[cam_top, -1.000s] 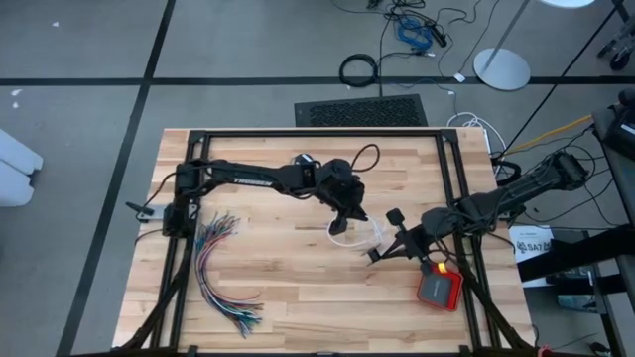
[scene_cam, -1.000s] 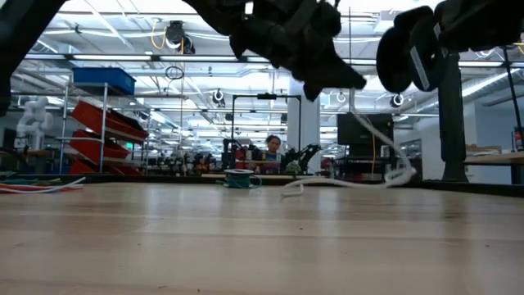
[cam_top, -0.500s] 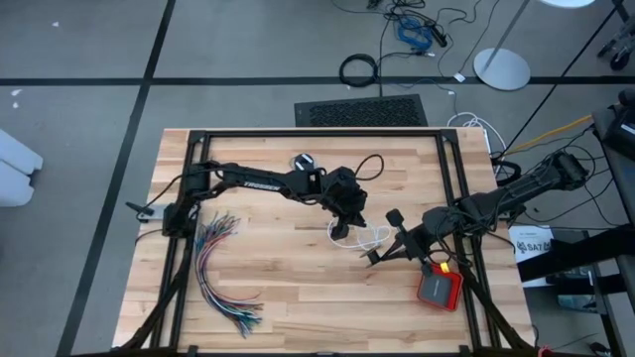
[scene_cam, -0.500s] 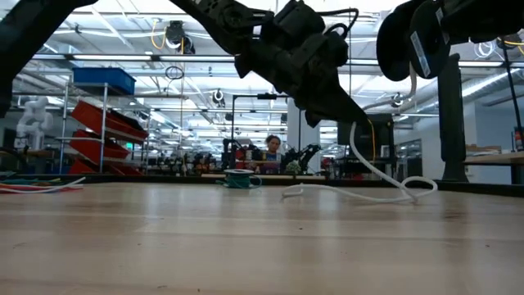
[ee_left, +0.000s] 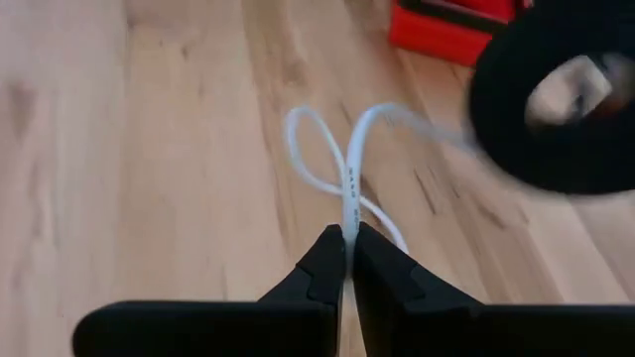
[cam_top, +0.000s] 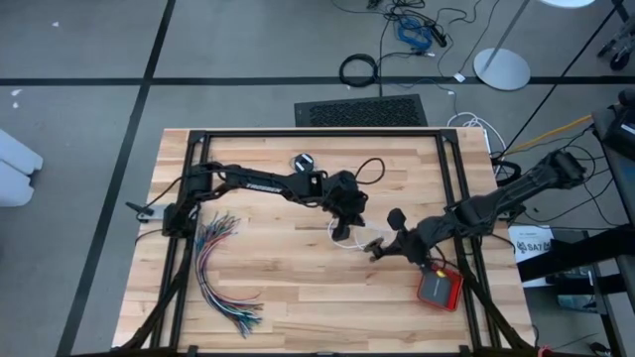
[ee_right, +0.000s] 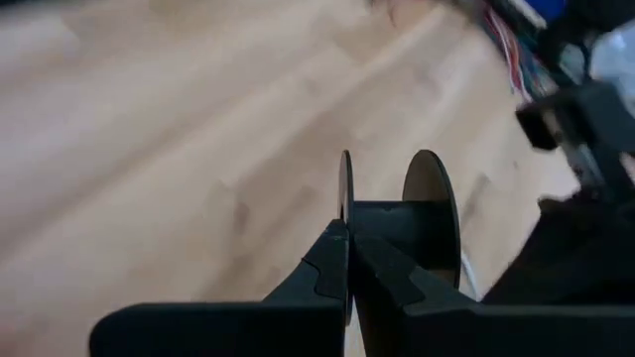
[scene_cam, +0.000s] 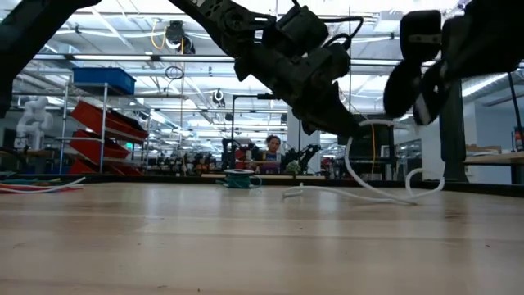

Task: Coil cords
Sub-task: Uncoil the white wire from the spool

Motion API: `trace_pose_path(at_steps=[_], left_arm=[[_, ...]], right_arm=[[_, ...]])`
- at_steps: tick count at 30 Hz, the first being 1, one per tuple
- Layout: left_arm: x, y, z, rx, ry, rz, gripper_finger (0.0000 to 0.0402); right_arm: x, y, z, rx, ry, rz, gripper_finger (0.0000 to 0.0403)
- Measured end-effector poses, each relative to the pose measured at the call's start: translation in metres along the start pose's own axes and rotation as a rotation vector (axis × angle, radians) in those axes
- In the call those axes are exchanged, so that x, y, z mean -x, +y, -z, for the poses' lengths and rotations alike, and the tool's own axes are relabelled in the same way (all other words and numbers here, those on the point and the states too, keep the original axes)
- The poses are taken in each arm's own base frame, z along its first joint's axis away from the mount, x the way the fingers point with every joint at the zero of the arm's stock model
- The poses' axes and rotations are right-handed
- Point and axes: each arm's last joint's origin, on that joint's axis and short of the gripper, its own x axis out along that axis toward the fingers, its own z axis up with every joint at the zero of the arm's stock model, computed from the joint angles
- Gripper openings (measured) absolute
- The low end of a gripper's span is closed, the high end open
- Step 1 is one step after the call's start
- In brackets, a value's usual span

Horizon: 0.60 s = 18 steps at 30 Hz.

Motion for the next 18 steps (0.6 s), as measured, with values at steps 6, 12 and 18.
trace_pose_path(at_steps=[6, 12, 18], left_arm=[[0.000, 0.001, -0.004, -0.022, -0.042, -0.013, 0.0020], [0.000, 0.001, -0.004, -0.036, -0.034, -0.033, 0.0020], [0.000, 0.002, -0.004, -0.067, -0.030, -0.061, 0.0021]], right_arm=[[-0.015, 0.004, 0.003, 0.124, 0.127, 0.105, 0.0000], [-0.031, 0.010, 0.009, 0.185, 0.254, 0.153, 0.0000], [-0.040, 0.018, 0.010, 0.217, 0.281, 0.137, 0.0000]])
